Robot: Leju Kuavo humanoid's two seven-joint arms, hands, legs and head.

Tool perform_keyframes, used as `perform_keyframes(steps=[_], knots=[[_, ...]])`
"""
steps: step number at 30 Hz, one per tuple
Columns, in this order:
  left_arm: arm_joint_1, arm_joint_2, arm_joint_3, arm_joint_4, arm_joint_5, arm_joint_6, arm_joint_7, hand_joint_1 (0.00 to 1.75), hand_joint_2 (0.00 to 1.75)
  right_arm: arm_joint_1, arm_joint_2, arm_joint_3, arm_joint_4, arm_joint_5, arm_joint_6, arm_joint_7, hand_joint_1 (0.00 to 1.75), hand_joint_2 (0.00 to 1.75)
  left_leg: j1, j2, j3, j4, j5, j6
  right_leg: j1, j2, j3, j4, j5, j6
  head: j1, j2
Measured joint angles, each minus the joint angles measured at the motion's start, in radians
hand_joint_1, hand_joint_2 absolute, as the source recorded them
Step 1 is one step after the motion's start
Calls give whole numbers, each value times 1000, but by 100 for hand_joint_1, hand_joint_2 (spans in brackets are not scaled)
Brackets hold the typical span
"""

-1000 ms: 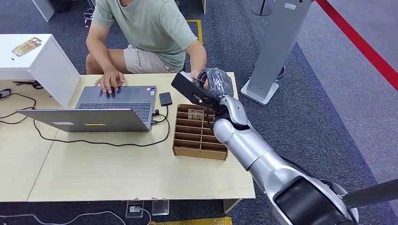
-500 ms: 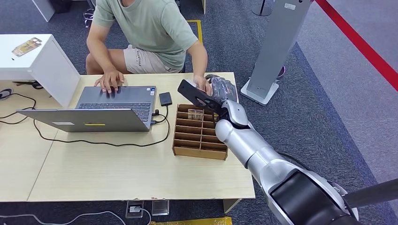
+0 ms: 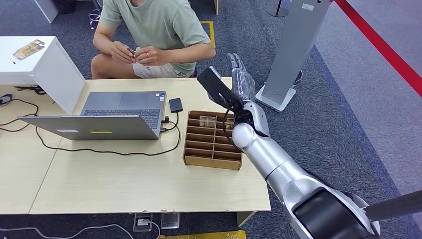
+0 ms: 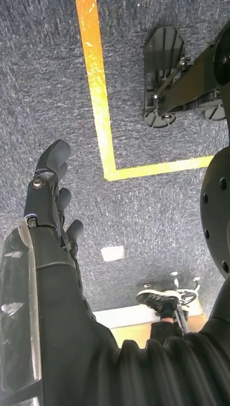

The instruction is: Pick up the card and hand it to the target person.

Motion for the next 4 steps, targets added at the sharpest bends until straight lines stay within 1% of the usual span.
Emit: perform_keyframes(steps=[3,4], knots=[[2,0,2,0,14,5,4,0,175,83,-53,-17,-174,-85,45,-3,0,175,0,0,0,0,0,0,0,0,0,0,0,0,1,0],[2,0,2,0,16,6,5,0,175,97,-61,-19,-201,-102,55,-6,0,175,0,0,0,0,0,0,0,0,0,0,0,0,1,0]])
